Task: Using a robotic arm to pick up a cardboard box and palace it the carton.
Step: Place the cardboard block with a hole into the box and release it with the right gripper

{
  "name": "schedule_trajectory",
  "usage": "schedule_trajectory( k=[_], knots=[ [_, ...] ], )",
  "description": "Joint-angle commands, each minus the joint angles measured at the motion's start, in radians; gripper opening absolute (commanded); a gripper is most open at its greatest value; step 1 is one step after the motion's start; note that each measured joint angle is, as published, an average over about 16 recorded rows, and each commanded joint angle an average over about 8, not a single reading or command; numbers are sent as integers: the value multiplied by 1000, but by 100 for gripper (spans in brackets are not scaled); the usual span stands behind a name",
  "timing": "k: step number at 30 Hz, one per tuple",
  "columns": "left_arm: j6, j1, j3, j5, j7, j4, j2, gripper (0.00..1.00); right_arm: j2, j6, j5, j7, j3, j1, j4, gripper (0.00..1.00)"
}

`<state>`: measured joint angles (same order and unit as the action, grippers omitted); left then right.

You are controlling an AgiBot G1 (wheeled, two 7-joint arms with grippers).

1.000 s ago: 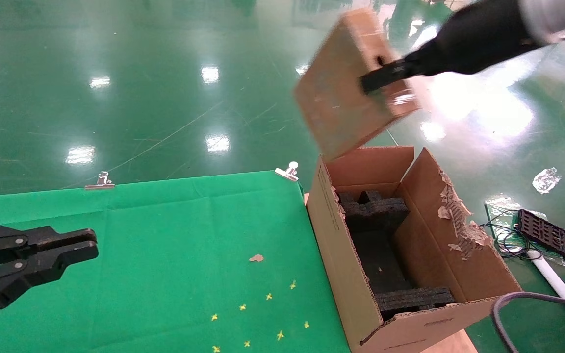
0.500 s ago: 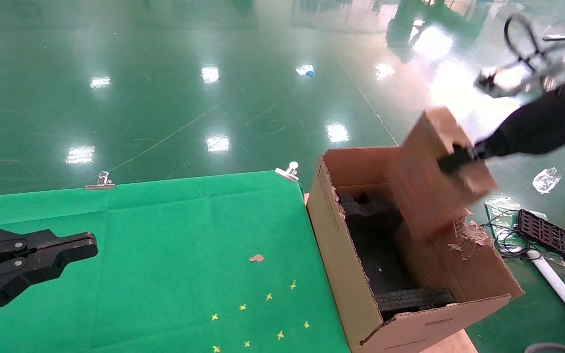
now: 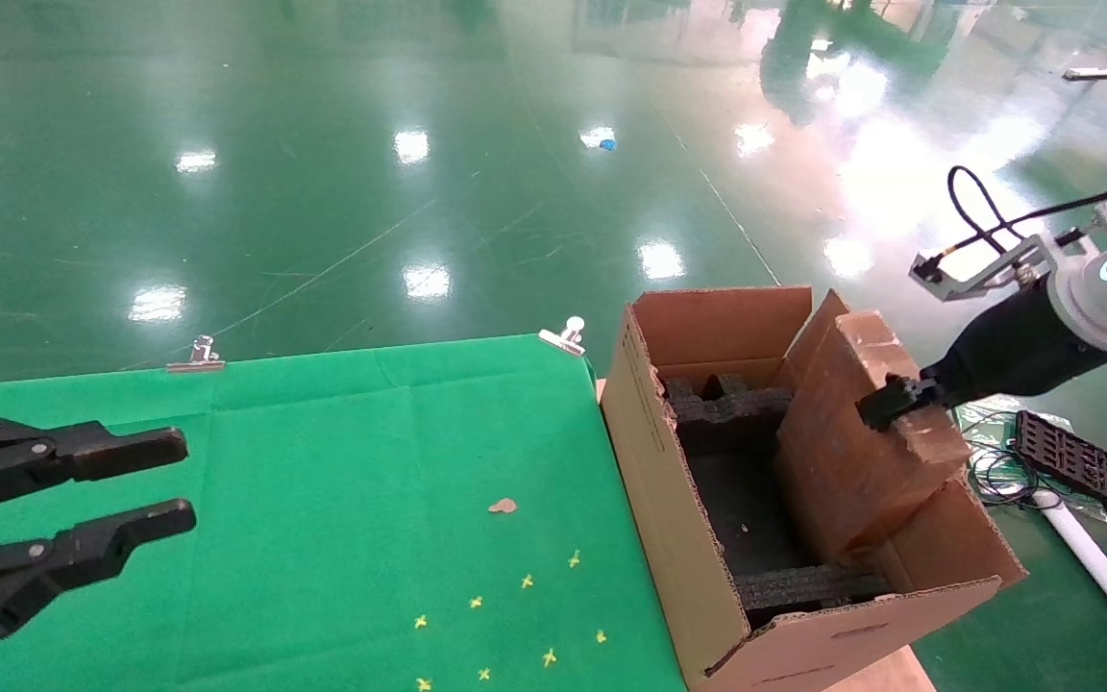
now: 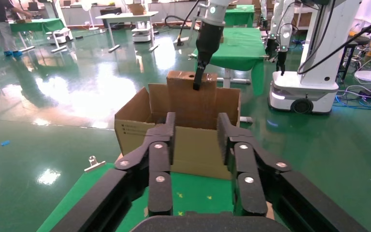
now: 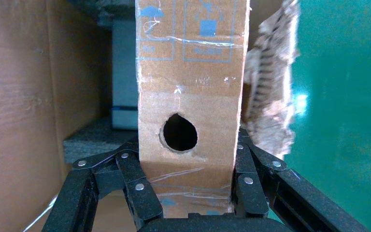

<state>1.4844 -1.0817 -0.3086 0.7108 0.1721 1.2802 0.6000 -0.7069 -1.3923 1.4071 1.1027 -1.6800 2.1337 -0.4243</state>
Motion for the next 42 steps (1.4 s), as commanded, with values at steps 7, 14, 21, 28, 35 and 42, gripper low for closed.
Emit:
schedule_trajectory(
  k=[7,14,21,28,35,42],
  knots=[
    [0,0,0,0,0,0,0,100,-33,23,-9,-34,-4,-73,95,0],
    [0,0,-1,0,0,0,0,100,-53,63,-29,-87,2,-148,176,0],
    [0,0,-1,-1,0,0,0,100,-73,116,-64,-144,22,-223,237,0],
    [-1,0,-1,-1,-1,0,0,100,-102,211,-109,-185,48,-336,287,0],
    [-1,0,-1,-1,-1,0,-1,100,-124,327,-158,-251,82,-431,314,0],
    [-1,0,-2,-1,-1,0,-1,100,-141,355,-178,-307,96,-455,333,64]
  ],
)
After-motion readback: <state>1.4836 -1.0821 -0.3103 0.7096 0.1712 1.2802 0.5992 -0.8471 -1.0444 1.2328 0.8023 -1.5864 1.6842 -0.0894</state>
